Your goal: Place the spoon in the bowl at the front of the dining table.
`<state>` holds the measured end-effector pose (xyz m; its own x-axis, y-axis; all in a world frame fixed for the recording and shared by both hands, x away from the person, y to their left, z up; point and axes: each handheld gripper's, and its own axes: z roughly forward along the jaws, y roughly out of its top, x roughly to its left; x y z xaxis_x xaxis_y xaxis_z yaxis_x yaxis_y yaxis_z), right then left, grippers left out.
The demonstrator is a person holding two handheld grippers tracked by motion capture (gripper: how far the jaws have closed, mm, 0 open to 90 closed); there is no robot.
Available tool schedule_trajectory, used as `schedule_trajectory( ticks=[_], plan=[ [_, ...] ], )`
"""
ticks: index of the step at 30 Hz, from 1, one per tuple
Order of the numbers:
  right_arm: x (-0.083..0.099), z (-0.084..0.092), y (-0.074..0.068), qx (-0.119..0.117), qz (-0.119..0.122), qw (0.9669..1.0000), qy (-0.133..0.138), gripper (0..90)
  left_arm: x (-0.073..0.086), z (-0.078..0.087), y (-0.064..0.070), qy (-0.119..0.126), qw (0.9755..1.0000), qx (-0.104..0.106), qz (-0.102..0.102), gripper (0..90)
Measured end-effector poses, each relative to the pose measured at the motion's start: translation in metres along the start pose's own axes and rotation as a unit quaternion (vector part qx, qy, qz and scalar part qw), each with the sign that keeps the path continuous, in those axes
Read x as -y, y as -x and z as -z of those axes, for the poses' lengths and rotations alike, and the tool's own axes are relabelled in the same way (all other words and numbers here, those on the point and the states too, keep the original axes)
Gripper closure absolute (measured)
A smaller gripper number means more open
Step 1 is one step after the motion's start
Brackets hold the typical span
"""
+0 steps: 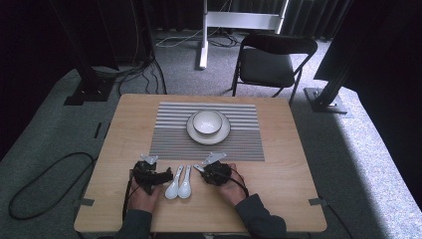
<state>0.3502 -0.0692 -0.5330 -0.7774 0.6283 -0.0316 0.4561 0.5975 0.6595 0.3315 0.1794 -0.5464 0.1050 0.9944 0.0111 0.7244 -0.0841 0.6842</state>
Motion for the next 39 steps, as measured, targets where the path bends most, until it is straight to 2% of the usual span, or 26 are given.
schedule_trajectory(
  ticks=[7,14,22,39],
  plan=[
    [0.004,0.004,0.004,0.002,0.001,0.9999,0.013,73.9,0.000,0.000,0.000,0.000,1.0000,0.000,0.000,1.7],
    [-0.002,0.019,0.011,0.008,-0.005,0.9990,0.044,73.9,0.000,0.000,0.000,0.000,1.0000,0.000,0.000,1.7],
    [-0.008,0.031,0.019,0.017,-0.008,0.9975,0.068,74.0,0.000,0.000,0.000,0.000,1.0000,0.000,0.000,1.7],
    [-0.018,0.042,0.033,0.027,-0.018,0.9953,0.091,74.1,0.000,0.000,0.000,0.001,1.0000,0.000,0.002,1.7]
  ],
)
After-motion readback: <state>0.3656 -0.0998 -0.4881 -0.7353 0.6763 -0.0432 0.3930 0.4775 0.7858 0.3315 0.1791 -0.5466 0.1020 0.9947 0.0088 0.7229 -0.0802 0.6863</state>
